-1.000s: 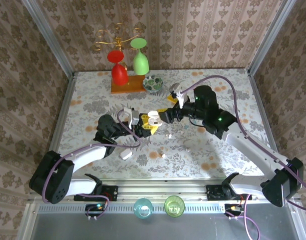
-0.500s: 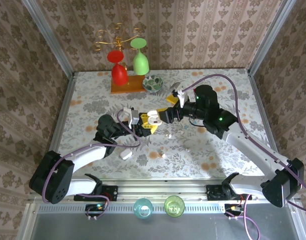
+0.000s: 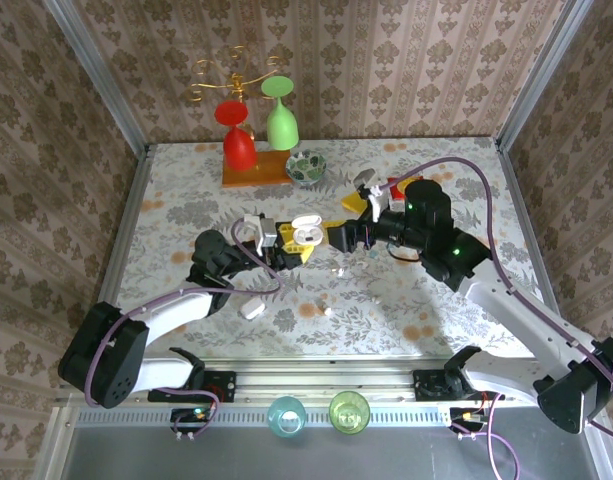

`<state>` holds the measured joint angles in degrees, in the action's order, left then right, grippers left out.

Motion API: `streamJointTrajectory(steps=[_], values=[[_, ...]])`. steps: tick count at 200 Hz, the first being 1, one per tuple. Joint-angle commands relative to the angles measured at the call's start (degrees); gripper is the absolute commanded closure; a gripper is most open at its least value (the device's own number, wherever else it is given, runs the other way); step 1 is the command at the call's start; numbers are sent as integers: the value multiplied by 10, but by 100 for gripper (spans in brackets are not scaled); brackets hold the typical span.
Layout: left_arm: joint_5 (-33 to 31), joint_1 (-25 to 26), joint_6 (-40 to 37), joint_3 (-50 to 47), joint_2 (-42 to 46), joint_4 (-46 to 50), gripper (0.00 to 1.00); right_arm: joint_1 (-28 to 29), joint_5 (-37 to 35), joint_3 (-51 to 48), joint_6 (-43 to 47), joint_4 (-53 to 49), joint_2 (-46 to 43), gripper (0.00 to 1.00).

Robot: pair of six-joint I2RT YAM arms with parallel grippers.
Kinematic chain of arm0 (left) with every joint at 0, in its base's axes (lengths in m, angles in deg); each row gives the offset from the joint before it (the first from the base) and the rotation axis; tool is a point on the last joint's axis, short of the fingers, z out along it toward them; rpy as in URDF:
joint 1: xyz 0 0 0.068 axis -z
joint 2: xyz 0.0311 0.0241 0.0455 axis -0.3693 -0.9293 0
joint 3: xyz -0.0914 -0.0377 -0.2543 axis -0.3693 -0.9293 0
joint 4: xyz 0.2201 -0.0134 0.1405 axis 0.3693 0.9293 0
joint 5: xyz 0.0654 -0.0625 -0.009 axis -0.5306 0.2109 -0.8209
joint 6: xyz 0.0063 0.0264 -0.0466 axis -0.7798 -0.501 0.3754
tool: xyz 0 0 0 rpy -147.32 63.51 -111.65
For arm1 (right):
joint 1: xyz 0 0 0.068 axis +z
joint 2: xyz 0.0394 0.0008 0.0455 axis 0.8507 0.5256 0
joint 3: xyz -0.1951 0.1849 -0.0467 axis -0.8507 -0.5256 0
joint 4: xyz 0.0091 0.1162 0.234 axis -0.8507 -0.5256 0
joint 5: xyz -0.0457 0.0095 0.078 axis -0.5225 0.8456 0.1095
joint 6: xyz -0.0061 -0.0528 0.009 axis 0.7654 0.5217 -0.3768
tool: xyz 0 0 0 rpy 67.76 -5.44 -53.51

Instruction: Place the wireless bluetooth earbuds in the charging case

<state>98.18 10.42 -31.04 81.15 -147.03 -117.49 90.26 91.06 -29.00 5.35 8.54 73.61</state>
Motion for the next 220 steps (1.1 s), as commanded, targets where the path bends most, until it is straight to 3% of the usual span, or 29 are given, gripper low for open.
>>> streamJointTrajectory(steps=[1,33,82,128,180,220], values=[[-18,-11,-20,-7,11,-22,73,-12,-102,-21,-66,-43,-24,16],[-18,-20,-17,-10,-1,-37,73,-50,-111,-62,-137,-62,-33,17],[28,-25,31,-3,-39,-83,73,-33,32,-100,-47,34,-31,23],[45,-25,45,-10,-45,-97,74,-29,84,-53,-37,49,29,27],[32,-33,23,-22,-42,-92,74,-56,-54,-74,-101,3,11,24],[35,-45,21,-24,-37,-95,74,-77,-185,-97,-153,-135,-7,25]])
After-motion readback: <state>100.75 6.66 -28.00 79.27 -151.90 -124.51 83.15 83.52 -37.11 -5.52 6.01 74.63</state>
